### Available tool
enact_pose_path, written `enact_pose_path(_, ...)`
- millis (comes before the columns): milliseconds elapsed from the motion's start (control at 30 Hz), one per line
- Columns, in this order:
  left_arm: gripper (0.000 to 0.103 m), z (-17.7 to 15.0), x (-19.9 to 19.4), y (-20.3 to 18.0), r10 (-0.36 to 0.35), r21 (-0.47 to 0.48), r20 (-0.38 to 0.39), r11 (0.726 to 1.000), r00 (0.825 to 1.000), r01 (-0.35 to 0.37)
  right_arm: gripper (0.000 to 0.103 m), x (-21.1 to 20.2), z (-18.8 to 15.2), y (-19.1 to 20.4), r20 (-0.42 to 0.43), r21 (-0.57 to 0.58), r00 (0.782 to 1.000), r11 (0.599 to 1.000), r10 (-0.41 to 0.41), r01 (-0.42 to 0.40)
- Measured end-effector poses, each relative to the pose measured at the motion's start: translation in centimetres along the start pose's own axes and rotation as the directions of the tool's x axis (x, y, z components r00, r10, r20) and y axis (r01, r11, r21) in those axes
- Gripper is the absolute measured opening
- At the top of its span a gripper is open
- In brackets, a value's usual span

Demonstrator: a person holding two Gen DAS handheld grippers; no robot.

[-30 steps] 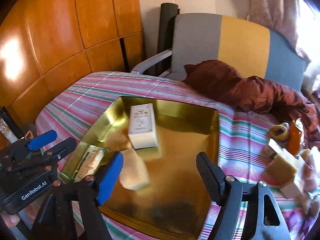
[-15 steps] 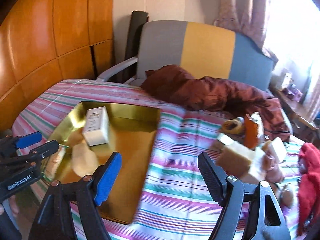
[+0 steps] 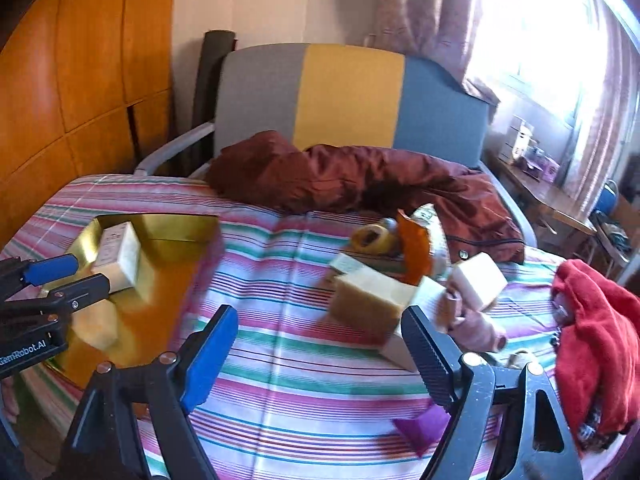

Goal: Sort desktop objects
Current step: 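Withdraw both open tools from the tray back toward the pile, then grasp a yellow sponge with the left tool while the right tool grasps a white box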

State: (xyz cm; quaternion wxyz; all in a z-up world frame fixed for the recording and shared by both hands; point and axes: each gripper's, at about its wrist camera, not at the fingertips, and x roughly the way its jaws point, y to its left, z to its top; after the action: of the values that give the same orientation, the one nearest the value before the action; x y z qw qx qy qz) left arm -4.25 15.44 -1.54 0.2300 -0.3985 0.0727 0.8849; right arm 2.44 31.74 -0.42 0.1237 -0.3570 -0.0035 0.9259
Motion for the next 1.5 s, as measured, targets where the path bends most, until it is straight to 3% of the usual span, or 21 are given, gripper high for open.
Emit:
enact_pose_path(400, 0.057, 1.6, 3.9, -6.6, -0.114, 0.087, -0.082, 0.989, 0.99, 0.121, 0.084, 2.2, -1.7, -10.4, -0.079, 0.085, 0.984, 0.982, -0.161, 0.167)
enact_pose_path(533, 0.057, 2.2, 5.6, -8.2, -0.168, 0.083, -0.133, 0.98, 0.977, 0.179, 0.084, 2.8, -2.7, -13.7, -0.08, 0.111, 0.983, 0.979, -0.163, 0.172)
enact_pose_path(633, 0.065, 2.8, 6.8, -9.5, -0.183, 0.097, -0.144, 0.976, 0.973, 0.198, 0.084, 3.3, -3.9, -15.3, -0.079, 0.113, 0.988, 0.983, -0.135, 0.143)
enact_pose_path(733, 0.068, 3.4, 7.8, -10.9, -0.188, 0.135, -0.143, 0.969, 0.972, 0.207, 0.082, 3.9, -4.8, -17.1, -0.098, 0.202, 0.991, 0.973, -0.093, 0.111)
enact_pose_path(800, 0.08, 3.9, 8.8, -11.8, -0.195, 0.158, -0.155, 0.963, 0.969, 0.219, 0.079, 4.2, -5.0, -17.8, -0.106, 0.226, 0.989, 0.966, -0.102, 0.124)
enact_pose_path(1000, 0.085, 5.1, 11.9, -14.0, -0.234, 0.19, -0.202, 0.943, 0.951, 0.272, 0.079, 4.9, -5.6, -18.9, -0.116, 0.278, 0.992, 0.958, -0.045, 0.076)
enact_pose_path(1133, 0.089, 6.1, 13.6, -14.9, -0.301, 0.163, -0.228, 0.926, 0.926, 0.341, 0.079, 5.8, -5.2, -17.3, -0.111, 0.322, 0.99, 0.945, 0.091, -0.051)
enact_pose_path(1267, 0.101, 7.0, 15.1, -15.8, -0.324, 0.145, -0.24, 0.92, 0.915, 0.364, 0.079, 7.2, -4.9, -14.7, -0.148, 0.271, 0.983, 0.96, 0.107, -0.064)
enact_pose_path(1367, 0.102, 7.2, 16.5, -16.7, -0.323, 0.162, -0.272, 0.913, 0.907, 0.374, 0.08, 8.3, -4.9, -13.4, -0.173, 0.234, 0.979, 0.97, 0.104, -0.062)
enact_pose_path(1433, 0.1, 7.1, 17.7, -16.8, -0.296, 0.168, -0.286, 0.921, 0.911, 0.352, 0.082, 8.8, -5.0, -12.8, -0.183, 0.218, 0.978, 0.974, 0.099, -0.058)
enact_pose_path(1500, 0.087, 6.7, 18.7, -16.4, -0.306, 0.151, -0.328, 0.917, 0.894, 0.369, 0.084, 9.1, -5.0, -12.8, -0.188, 0.225, 0.976, 0.972, 0.108, -0.064)
